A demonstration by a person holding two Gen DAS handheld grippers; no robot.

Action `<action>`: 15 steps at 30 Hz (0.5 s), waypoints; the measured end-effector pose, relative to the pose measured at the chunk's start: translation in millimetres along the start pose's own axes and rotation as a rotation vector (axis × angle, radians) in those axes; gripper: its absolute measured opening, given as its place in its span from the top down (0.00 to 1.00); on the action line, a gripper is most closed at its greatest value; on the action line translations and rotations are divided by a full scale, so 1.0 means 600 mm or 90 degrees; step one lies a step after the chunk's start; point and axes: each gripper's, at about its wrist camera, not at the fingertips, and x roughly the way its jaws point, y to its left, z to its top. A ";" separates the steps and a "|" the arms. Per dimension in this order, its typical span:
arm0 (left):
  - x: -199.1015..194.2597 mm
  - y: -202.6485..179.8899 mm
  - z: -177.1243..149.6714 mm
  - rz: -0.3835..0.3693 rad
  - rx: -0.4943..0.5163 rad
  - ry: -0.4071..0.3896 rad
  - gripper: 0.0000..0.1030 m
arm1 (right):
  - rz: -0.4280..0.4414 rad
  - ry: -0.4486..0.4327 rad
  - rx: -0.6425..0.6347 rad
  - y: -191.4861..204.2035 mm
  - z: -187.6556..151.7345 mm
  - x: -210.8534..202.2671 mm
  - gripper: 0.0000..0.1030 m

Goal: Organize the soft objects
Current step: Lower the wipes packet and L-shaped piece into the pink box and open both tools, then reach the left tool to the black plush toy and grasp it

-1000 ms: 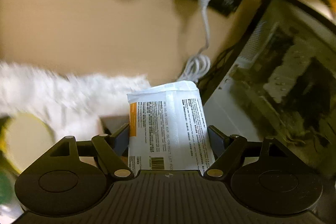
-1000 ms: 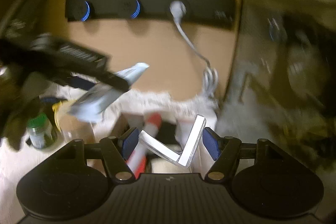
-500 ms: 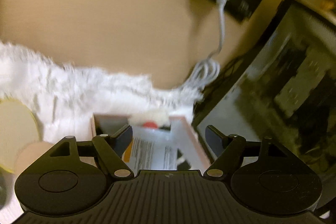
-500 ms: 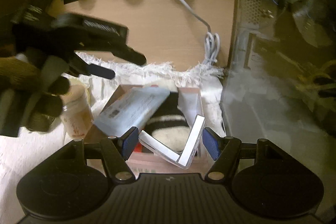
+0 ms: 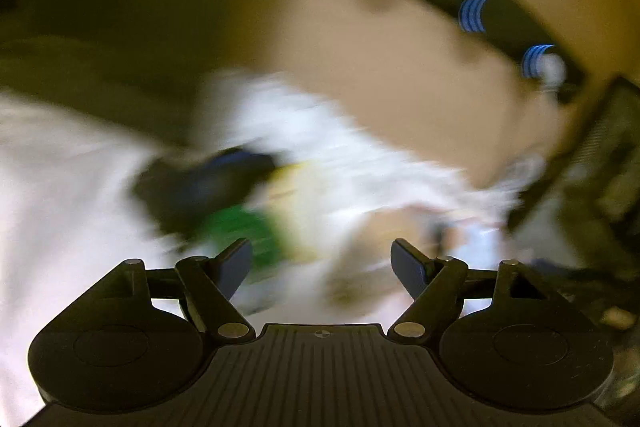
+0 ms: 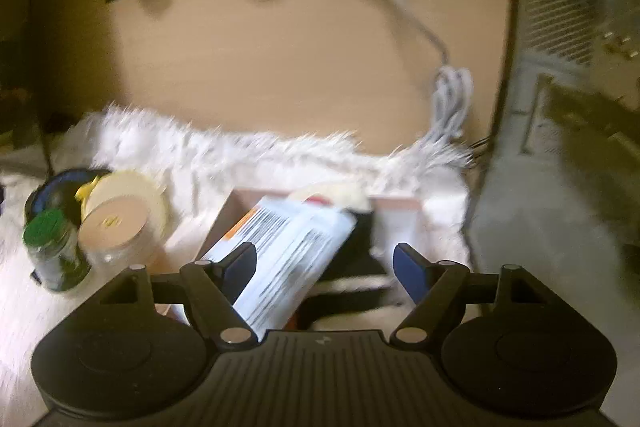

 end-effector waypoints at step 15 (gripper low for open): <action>-0.015 0.159 -0.067 0.029 -0.139 0.044 0.22 | -0.100 0.117 -0.152 0.103 0.000 0.072 0.13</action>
